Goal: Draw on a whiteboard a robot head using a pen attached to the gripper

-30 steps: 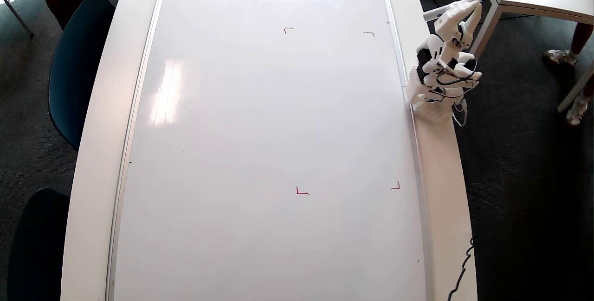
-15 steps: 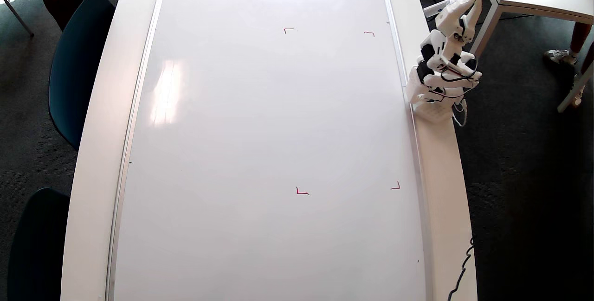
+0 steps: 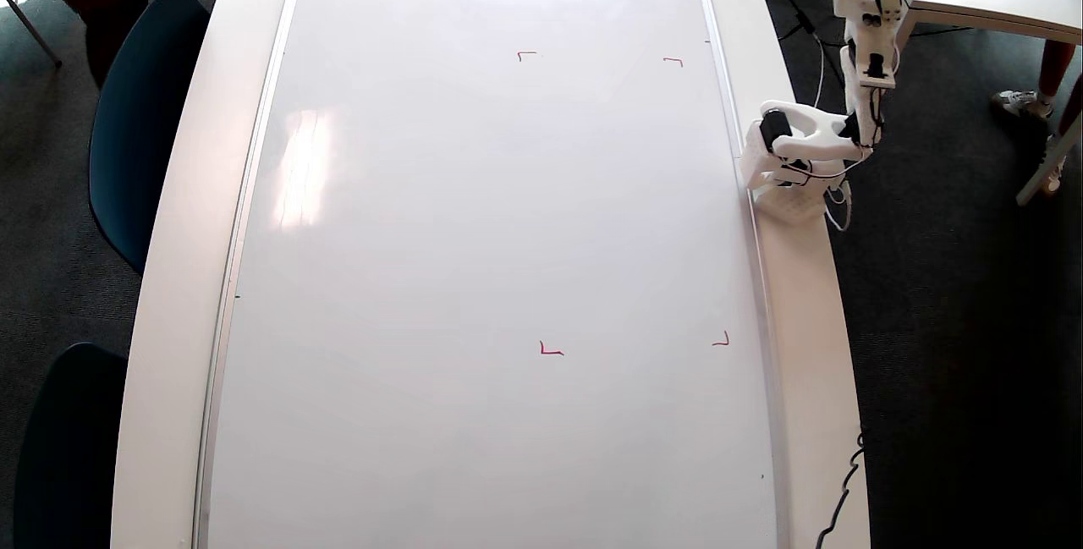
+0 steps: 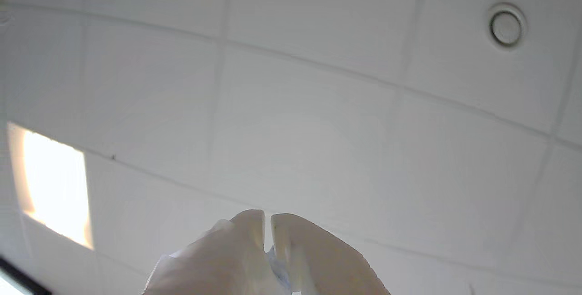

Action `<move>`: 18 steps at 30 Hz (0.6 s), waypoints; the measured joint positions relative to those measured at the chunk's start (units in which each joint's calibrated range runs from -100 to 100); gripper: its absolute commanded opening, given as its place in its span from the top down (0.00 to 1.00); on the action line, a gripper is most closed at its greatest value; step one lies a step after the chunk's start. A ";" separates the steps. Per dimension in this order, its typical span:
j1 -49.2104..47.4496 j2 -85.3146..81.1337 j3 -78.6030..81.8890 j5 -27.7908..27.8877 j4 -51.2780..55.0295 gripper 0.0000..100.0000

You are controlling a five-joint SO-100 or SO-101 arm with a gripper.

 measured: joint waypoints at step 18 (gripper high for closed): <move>0.22 44.48 -43.92 0.11 26.44 0.99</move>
